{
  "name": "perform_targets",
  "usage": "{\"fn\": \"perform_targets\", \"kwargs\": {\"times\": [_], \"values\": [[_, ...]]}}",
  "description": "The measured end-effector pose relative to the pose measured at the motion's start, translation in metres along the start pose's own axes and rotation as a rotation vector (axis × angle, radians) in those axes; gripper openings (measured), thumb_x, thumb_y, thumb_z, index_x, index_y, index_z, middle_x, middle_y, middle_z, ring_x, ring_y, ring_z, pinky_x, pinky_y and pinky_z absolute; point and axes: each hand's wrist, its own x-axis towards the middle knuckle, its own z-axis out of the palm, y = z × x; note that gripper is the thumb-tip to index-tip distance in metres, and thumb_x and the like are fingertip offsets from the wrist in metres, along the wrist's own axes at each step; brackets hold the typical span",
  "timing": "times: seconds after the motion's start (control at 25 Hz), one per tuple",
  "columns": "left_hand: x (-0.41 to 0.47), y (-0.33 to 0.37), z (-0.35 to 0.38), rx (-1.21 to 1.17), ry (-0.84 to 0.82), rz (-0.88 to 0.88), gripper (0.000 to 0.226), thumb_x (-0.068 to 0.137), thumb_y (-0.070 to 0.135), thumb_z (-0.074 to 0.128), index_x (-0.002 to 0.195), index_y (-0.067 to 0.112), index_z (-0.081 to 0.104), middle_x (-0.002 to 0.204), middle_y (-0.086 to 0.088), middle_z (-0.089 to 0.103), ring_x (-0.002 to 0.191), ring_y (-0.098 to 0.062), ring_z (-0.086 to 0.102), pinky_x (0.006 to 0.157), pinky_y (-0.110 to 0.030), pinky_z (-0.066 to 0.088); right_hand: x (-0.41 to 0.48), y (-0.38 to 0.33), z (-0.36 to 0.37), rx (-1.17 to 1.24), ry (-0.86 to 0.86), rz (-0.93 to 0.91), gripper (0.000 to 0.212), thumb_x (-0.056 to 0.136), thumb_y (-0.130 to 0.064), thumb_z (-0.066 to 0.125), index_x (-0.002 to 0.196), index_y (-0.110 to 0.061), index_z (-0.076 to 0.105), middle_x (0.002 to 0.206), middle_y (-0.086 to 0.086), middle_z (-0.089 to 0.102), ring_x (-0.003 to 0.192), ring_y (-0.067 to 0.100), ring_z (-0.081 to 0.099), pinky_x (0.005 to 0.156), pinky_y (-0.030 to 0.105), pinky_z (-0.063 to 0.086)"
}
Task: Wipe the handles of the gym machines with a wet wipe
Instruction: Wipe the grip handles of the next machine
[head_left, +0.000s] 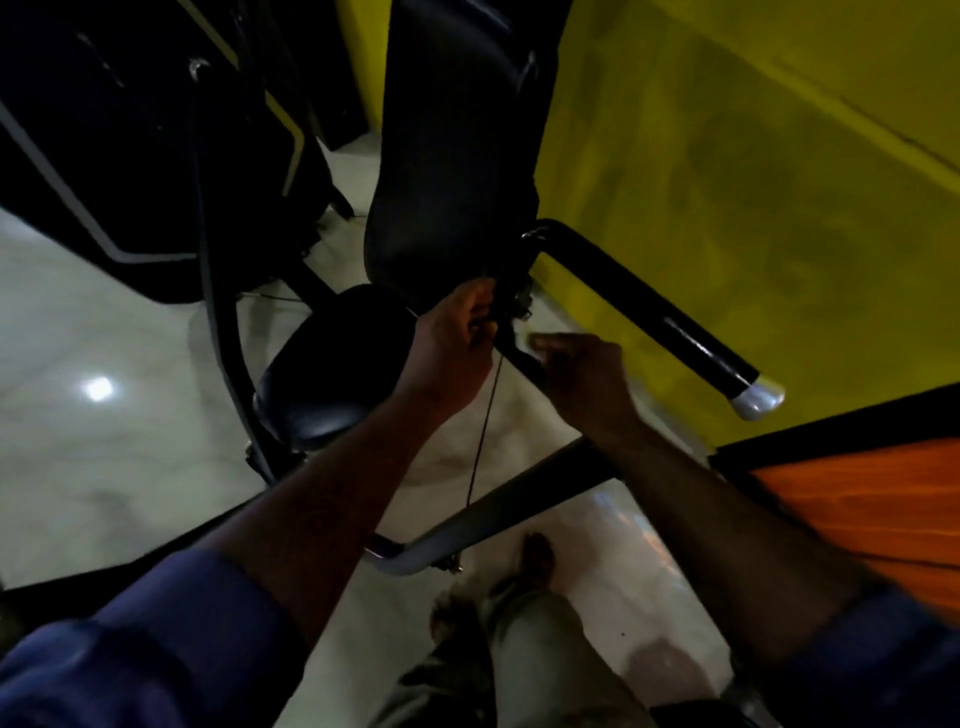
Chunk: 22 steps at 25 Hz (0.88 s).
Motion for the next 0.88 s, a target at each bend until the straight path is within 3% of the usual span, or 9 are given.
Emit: {"fn": "perform_targets", "kwargs": {"times": [0.12, 0.28, 0.32, 0.4, 0.48, 0.56, 0.64, 0.8, 0.88], "values": [[0.014, 0.010, -0.006, 0.080, 0.048, 0.051, 0.046, 0.097, 0.005, 0.063, 0.143, 0.010, 0.057, 0.130, 0.003, 0.065, 0.109, 0.002, 0.060, 0.084, 0.004, 0.041, 0.031, -0.025, 0.014, 0.196, -0.010, 0.150, 0.020, 0.096, -0.023, 0.071, 0.101, -0.005, 0.078, 0.100, 0.012, 0.077, 0.097, 0.023, 0.071, 0.080, 0.008, 0.037], [0.042, 0.030, -0.022, 0.184, 0.004, 0.177, 0.039, 0.097, 0.003, 0.061, 0.135, 0.010, 0.065, 0.133, -0.002, 0.067, 0.117, -0.004, 0.062, 0.089, 0.004, 0.037, 0.023, -0.023, 0.019, 0.281, 0.082, 0.275, 0.017, 0.091, -0.032, 0.078, 0.095, -0.016, 0.081, 0.095, 0.002, 0.080, 0.089, 0.011, 0.073, 0.074, -0.003, 0.034], [0.050, 0.034, -0.026, 0.203, -0.019, 0.227, 0.038, 0.098, 0.004, 0.062, 0.135, 0.010, 0.066, 0.134, -0.001, 0.067, 0.119, -0.005, 0.063, 0.091, 0.004, 0.037, 0.028, -0.028, 0.015, 0.352, 0.099, 0.337, 0.015, 0.091, -0.037, 0.076, 0.095, -0.023, 0.082, 0.099, 0.002, 0.080, 0.092, 0.008, 0.073, 0.078, -0.001, 0.039], [0.066, 0.043, -0.034, 0.212, -0.088, 0.327, 0.037, 0.099, 0.006, 0.062, 0.136, 0.010, 0.065, 0.133, 0.003, 0.065, 0.120, 0.000, 0.060, 0.094, 0.002, 0.038, 0.037, -0.030, 0.018, 0.539, 0.143, 0.383, 0.030, 0.094, -0.048, 0.064, 0.112, -0.029, 0.079, 0.123, 0.011, 0.074, 0.117, 0.018, 0.068, 0.098, 0.022, 0.050], [0.085, 0.049, -0.037, 0.241, -0.153, 0.444, 0.030, 0.099, 0.009, 0.063, 0.129, 0.009, 0.070, 0.128, 0.001, 0.070, 0.116, 0.003, 0.060, 0.097, -0.001, 0.040, 0.043, -0.041, 0.019, 0.600, 0.143, 0.474, 0.041, 0.104, -0.031, 0.053, 0.134, -0.005, 0.065, 0.137, 0.022, 0.062, 0.130, 0.034, 0.057, 0.095, 0.014, 0.046], [0.101, 0.049, -0.040, 0.238, -0.197, 0.507, 0.024, 0.098, 0.011, 0.067, 0.121, 0.007, 0.075, 0.120, -0.005, 0.075, 0.112, -0.005, 0.066, 0.099, -0.005, 0.044, 0.044, -0.057, 0.029, 0.524, 0.351, 0.567, 0.041, 0.102, -0.023, 0.062, 0.136, 0.000, 0.060, 0.134, 0.017, 0.066, 0.123, 0.027, 0.064, 0.089, 0.013, 0.051], [0.109, 0.046, -0.040, 0.238, -0.233, 0.553, 0.024, 0.094, 0.009, 0.072, 0.117, 0.004, 0.076, 0.116, -0.007, 0.076, 0.108, -0.011, 0.068, 0.094, 0.000, 0.040, 0.039, -0.068, 0.034, 0.413, 0.561, 0.541, 0.033, 0.096, -0.029, 0.070, 0.123, -0.010, 0.069, 0.119, 0.008, 0.072, 0.107, 0.020, 0.069, 0.090, 0.026, 0.054], [0.117, 0.033, -0.046, 0.194, -0.285, 0.680, 0.030, 0.089, 0.003, 0.069, 0.118, 0.000, 0.075, 0.116, -0.015, 0.074, 0.108, -0.024, 0.071, 0.098, -0.013, 0.046, 0.024, -0.071, 0.052, 0.164, 0.398, 0.374, 0.006, 0.083, -0.008, 0.070, 0.089, -0.008, 0.070, 0.093, 0.012, 0.069, 0.085, 0.031, 0.070, 0.073, 0.028, 0.045], [0.118, 0.029, -0.046, 0.166, -0.300, 0.698, 0.033, 0.087, -0.001, 0.067, 0.119, 0.000, 0.074, 0.117, -0.017, 0.074, 0.109, -0.027, 0.071, 0.100, -0.014, 0.045, 0.025, -0.077, 0.053, 0.367, 0.567, 0.542, 0.010, 0.080, -0.019, 0.075, 0.086, -0.013, 0.072, 0.091, 0.008, 0.073, 0.085, 0.027, 0.070, 0.080, 0.032, 0.050]]}}
